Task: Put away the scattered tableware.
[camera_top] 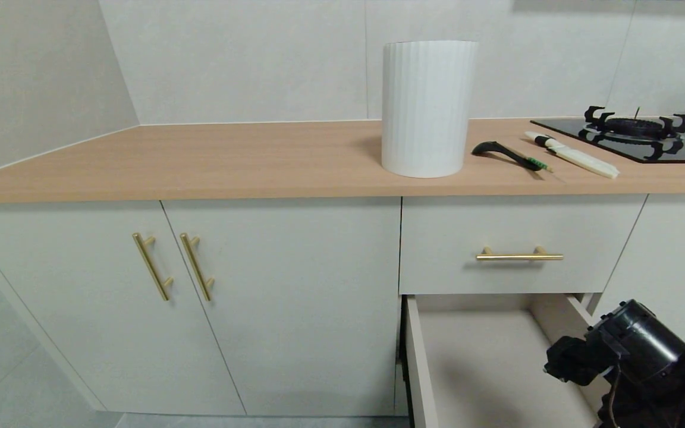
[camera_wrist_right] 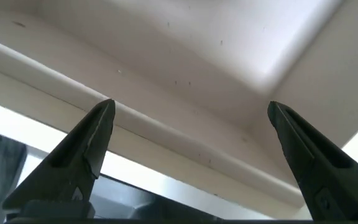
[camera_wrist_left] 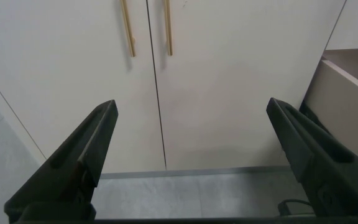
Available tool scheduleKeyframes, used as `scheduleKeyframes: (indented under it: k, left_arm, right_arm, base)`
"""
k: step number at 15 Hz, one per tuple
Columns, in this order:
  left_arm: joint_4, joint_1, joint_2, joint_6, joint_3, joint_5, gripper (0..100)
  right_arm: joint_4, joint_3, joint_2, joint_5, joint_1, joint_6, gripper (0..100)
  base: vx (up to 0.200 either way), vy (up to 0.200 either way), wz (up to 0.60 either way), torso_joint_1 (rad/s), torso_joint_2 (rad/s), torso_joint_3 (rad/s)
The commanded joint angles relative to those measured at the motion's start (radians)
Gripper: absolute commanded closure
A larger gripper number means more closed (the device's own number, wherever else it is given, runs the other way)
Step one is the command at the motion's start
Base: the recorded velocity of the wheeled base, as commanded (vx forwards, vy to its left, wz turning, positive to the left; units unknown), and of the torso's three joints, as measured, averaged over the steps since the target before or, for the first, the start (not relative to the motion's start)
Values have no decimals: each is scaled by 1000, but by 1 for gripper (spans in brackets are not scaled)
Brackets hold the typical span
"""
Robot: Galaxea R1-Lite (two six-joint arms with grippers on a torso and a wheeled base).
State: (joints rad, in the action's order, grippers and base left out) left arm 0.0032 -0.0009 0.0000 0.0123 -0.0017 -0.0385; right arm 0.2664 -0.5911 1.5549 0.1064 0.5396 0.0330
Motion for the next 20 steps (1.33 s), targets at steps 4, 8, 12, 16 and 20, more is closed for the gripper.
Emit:
scheduleKeyframes:
  k: [4, 8, 12, 16, 20]
  left_arm:
    - [0, 1, 0, 0, 0, 0, 0]
    - [0, 1, 0, 0, 0, 0, 0]
    - [0, 1, 0, 0, 0, 0, 0]
    - [0, -1, 0, 0, 0, 0, 0]
    - [0, 1, 0, 0, 0, 0, 0]
  right_arm:
    - [-6, -23, -29, 3, 0, -5, 0]
    - [-42, -98, -22, -7, -27, -156, 0]
    - [-58, -184, -82, -8, -59, -344, 0]
    - [-128, -176, -87, -1, -64, -344, 0]
    - [-131, -177, -87, 1, -64, -343, 0]
  base:
    - [0, 0, 0, 0, 0, 0]
    - [0, 0, 0, 0, 0, 0]
    - [0, 0, 0, 0, 0, 0]
    - [0, 0, 0, 0, 0, 0]
    - [0, 0, 0, 4, -21, -8]
